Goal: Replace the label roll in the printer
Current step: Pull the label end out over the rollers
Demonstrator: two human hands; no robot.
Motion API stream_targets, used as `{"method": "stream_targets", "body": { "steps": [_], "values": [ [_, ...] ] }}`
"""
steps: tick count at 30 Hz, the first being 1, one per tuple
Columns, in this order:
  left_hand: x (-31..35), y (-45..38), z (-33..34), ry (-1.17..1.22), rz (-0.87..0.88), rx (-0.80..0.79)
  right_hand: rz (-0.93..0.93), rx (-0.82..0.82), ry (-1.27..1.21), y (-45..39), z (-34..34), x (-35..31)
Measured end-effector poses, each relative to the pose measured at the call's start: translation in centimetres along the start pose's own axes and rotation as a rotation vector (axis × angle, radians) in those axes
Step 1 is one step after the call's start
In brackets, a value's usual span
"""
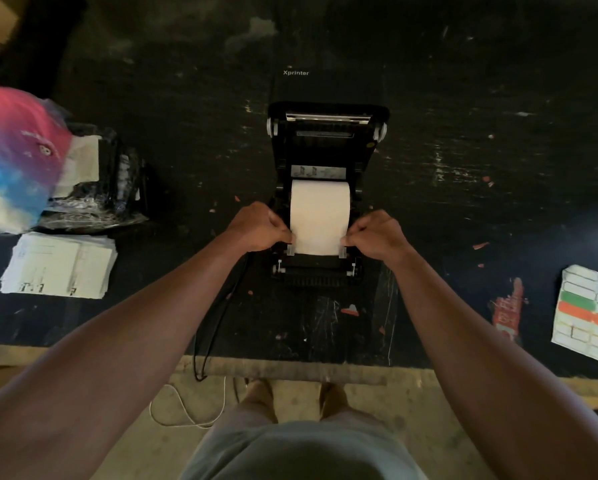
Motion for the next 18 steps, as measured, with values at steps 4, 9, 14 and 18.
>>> {"method": "stream_targets", "body": {
  "steps": [4,9,14,18],
  "values": [
    [0.1,-0.1,0.5,-0.01,-0.007,0.031,0.032,0.004,0.049,-0.5,0.0,0.1],
    [0.6,-0.2,0.2,-0.072,-0.052,0.019,0.089,-0.008,0.093,-1.4,0.4,0.0],
    [1.2,-0.2,0.1,-0.132,-0.065,0.024,0.097,-0.03,0.186,-1.6,0.3,-0.3],
    [1.6,-0.1,0.2,-0.158,-0.084,0.033,0.099,-0.007,0.218,-1.3,-0.1,-0.6]
  ]
}}
Point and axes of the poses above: each hand's wrist, its own y-axis away from the middle knuckle, its own z-axis out of the palm, x = y × z, the point moved 2 cm from there along -y, towards the middle knuckle, and after that the axes turned 7 degrees about y, right-handed, at the moved point
